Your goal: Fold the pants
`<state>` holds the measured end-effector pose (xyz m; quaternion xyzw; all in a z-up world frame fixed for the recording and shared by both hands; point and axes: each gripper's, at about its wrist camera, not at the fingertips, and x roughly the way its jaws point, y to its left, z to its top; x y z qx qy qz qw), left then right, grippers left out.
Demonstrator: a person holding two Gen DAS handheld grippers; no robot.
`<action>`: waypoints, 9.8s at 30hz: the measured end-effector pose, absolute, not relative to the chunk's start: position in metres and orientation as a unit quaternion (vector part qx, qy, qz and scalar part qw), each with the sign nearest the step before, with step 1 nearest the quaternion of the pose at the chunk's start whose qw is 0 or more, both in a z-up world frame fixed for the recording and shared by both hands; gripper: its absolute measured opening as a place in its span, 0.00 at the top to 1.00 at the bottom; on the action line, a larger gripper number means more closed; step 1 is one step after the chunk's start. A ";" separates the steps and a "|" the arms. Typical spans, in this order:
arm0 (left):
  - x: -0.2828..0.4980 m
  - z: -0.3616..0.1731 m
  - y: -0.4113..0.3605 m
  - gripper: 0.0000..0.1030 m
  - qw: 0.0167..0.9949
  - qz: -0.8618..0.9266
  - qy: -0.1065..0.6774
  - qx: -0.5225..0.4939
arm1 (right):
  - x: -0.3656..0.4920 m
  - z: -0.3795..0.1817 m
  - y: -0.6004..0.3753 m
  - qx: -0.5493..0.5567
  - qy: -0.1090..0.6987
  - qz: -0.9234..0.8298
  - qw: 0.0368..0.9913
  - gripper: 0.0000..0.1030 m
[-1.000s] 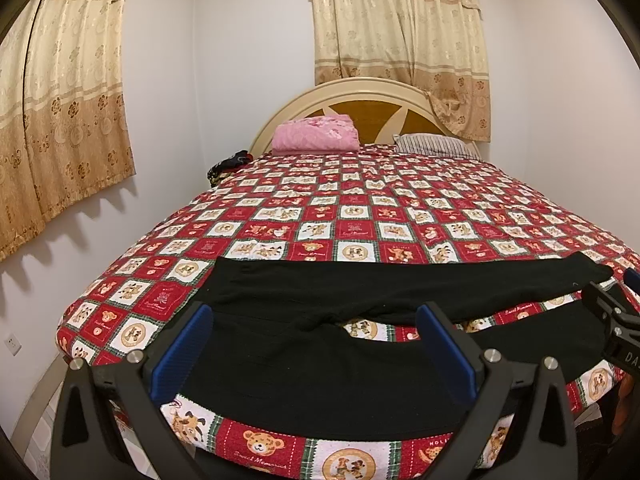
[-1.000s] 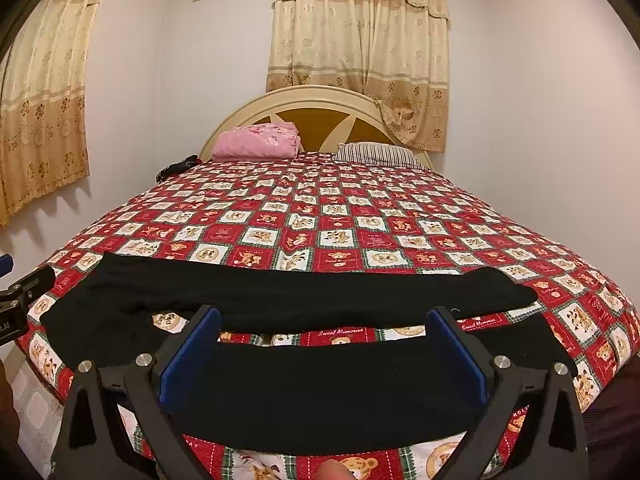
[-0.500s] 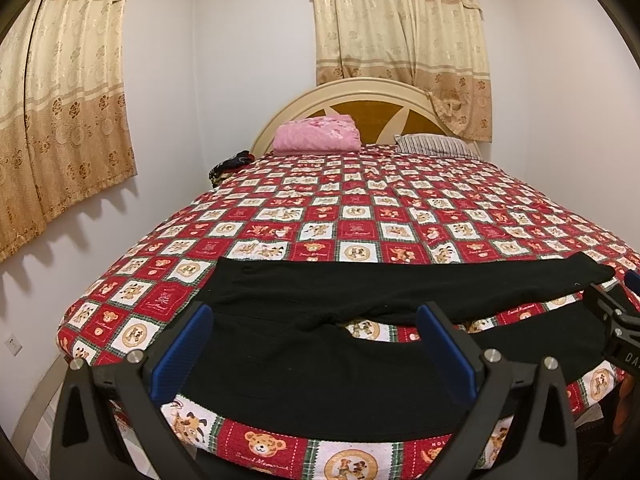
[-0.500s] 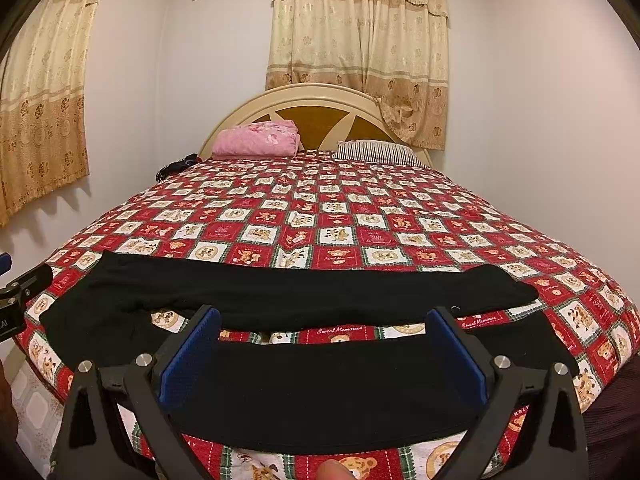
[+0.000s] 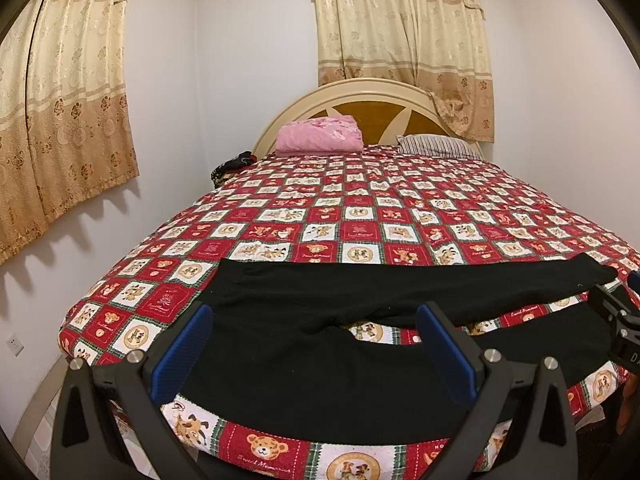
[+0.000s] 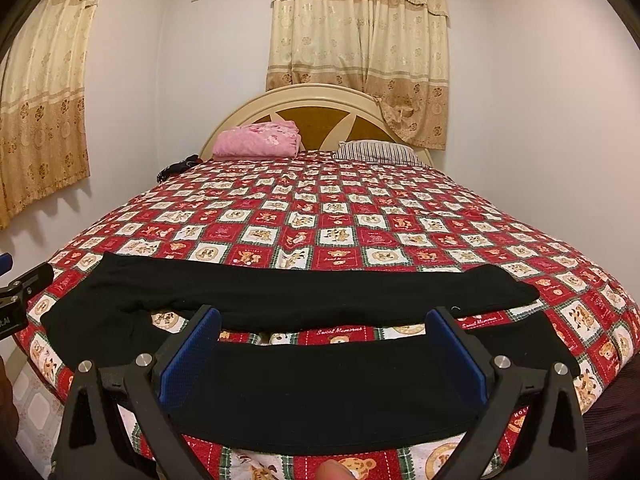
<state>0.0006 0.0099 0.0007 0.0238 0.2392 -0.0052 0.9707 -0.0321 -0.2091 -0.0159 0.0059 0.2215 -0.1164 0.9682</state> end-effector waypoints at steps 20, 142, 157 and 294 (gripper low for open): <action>0.026 -0.015 0.024 0.00 0.970 0.015 0.240 0.045 | -0.030 -0.016 -0.215 0.020 0.218 -0.101 0.971 0.01; 0.189 -0.093 0.232 0.89 0.938 -0.181 0.279 -0.100 | -0.018 -0.027 -0.511 0.131 0.248 0.039 0.959 0.92; 0.127 -0.121 0.256 0.89 0.937 -0.187 0.284 -0.078 | -0.078 -0.076 -0.522 0.128 0.324 0.014 0.937 0.92; 0.053 -0.139 -0.015 0.58 0.866 -0.364 0.323 0.113 | -0.039 -0.059 -0.539 0.123 0.364 -0.149 0.911 0.98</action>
